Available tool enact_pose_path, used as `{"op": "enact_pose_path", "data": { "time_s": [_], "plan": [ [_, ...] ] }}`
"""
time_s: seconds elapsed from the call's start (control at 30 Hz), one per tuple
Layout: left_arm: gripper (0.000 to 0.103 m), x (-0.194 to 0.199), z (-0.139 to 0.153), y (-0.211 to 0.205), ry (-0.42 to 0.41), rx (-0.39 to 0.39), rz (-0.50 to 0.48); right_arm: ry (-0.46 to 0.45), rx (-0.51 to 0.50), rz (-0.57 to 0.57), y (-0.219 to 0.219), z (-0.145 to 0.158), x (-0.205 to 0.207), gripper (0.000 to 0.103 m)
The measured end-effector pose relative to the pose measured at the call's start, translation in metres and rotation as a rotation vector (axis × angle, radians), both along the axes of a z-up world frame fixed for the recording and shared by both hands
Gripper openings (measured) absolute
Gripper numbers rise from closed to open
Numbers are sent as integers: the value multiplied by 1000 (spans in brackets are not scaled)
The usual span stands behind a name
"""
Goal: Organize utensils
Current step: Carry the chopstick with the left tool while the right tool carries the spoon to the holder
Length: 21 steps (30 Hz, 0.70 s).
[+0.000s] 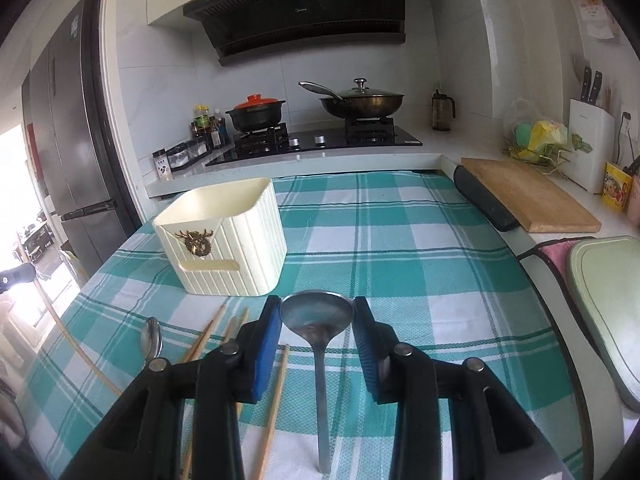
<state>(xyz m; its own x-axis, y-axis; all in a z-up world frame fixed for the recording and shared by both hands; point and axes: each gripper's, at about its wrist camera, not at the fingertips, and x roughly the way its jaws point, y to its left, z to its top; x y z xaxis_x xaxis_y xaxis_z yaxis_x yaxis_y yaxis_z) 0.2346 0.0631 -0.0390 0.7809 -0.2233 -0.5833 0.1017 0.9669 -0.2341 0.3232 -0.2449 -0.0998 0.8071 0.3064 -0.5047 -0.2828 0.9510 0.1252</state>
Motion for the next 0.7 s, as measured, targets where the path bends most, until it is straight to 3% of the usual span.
{"op": "enact_pose_path", "data": {
  "time_s": [0.37, 0.7],
  "plan": [
    [5, 22, 30, 7, -6, -52, -41, -38, 33, 43, 7, 40, 10, 36],
    [5, 86, 93, 13, -81, -52, -65, -76, 73, 152, 38, 118, 63, 36]
  ]
}}
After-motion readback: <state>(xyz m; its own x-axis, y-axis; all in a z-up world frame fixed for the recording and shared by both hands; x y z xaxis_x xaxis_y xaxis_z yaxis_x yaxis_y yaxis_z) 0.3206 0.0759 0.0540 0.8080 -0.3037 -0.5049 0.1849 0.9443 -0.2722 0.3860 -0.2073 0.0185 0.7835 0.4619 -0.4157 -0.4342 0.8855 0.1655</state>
